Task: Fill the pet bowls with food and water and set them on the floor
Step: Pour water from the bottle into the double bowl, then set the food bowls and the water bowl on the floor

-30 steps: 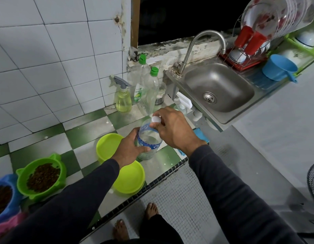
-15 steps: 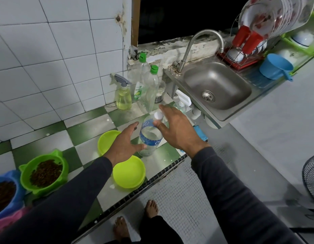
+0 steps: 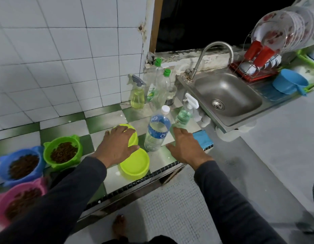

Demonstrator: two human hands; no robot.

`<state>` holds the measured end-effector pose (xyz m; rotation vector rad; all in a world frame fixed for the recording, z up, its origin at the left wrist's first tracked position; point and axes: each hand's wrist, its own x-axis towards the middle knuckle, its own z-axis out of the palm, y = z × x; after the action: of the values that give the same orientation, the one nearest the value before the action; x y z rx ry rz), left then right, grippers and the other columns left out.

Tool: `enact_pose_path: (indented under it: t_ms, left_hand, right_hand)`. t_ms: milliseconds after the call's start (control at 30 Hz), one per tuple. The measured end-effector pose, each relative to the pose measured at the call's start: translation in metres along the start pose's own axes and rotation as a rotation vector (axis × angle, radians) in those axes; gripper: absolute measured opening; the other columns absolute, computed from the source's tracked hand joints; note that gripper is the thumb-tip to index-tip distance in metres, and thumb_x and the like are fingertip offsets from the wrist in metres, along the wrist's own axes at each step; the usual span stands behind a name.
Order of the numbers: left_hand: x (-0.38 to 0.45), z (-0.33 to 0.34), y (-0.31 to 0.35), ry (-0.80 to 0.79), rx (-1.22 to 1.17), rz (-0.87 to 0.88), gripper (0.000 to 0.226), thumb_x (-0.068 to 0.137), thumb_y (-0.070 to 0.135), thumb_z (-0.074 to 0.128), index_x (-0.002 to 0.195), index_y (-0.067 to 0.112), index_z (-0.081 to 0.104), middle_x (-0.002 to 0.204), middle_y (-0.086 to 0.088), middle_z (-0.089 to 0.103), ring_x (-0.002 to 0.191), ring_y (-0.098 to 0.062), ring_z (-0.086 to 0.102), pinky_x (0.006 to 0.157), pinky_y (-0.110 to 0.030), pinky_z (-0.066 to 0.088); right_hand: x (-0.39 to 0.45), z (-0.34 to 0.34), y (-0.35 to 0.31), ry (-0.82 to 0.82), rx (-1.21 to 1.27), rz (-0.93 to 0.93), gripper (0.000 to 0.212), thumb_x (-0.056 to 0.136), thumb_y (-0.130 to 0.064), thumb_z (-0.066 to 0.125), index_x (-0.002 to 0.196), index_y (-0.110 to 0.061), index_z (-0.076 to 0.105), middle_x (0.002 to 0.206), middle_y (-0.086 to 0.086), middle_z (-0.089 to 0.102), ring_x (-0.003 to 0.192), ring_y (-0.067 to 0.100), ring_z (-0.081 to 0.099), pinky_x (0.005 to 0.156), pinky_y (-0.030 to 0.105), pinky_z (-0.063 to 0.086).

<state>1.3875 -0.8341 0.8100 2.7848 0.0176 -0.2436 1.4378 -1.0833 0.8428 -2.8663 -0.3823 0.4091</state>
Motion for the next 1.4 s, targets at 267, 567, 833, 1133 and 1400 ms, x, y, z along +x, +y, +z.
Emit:
enact_pose_path:
  t_ms: [267, 567, 833, 1133, 1400]
  left_hand:
    - [-0.081, 0.011, 0.009, -0.008, 0.030, -0.156, 0.072, 0.094, 0.064, 0.059, 0.154, 0.028, 0.042, 0.161, -0.008, 0.038, 0.150, -0.028, 0.031, 0.119, -0.057, 0.029]
    - [-0.187, 0.035, 0.004, 0.025, 0.000, -0.384, 0.057, 0.095, 0.057, 0.060, 0.143, 0.026, 0.054, 0.150, -0.003, 0.048, 0.138, -0.028, 0.043, 0.116, -0.056, 0.035]
    - [-0.260, 0.046, -0.037, 0.112, -0.038, -0.515, 0.048, 0.098, 0.051, 0.058, 0.139, 0.025, 0.060, 0.142, -0.003, 0.058, 0.129, -0.023, 0.053, 0.107, -0.048, 0.046]
    - [-0.304, 0.048, -0.102, 0.138, -0.084, -0.636, 0.036, 0.096, 0.049, 0.061, 0.126, 0.030, 0.060, 0.128, -0.001, 0.064, 0.112, -0.023, 0.060, 0.100, -0.050, 0.051]
    - [-0.320, 0.054, -0.184, 0.145, -0.080, -0.716, 0.041, 0.102, 0.043, 0.050, 0.138, 0.023, 0.054, 0.132, -0.010, 0.059, 0.117, -0.029, 0.057, 0.097, -0.046, 0.053]
  right_hand:
    - [-0.032, 0.028, 0.005, -0.144, -0.097, -0.199, 0.072, 0.094, -0.050, 0.061, 0.152, -0.016, 0.033, 0.148, 0.016, 0.042, 0.136, 0.037, 0.040, 0.108, 0.046, 0.041]
    - [-0.077, 0.074, -0.019, -0.271, -0.111, -0.365, 0.068, 0.094, -0.053, 0.061, 0.147, -0.016, 0.040, 0.145, 0.017, 0.045, 0.132, 0.039, 0.044, 0.107, 0.050, 0.043]
    - [-0.103, 0.116, -0.076, -0.322, -0.128, -0.537, 0.048, 0.102, -0.044, 0.048, 0.139, -0.013, 0.049, 0.135, 0.017, 0.051, 0.124, 0.040, 0.049, 0.100, 0.048, 0.047]
    - [-0.109, 0.147, -0.151, -0.340, -0.112, -0.581, 0.040, 0.106, -0.036, 0.041, 0.133, -0.008, 0.050, 0.129, 0.020, 0.053, 0.118, 0.041, 0.051, 0.095, 0.045, 0.048]
    - [-0.099, 0.180, -0.218, -0.396, -0.048, -0.449, 0.049, 0.105, -0.037, 0.045, 0.147, -0.012, 0.041, 0.141, 0.021, 0.048, 0.130, 0.039, 0.048, 0.107, 0.045, 0.044]
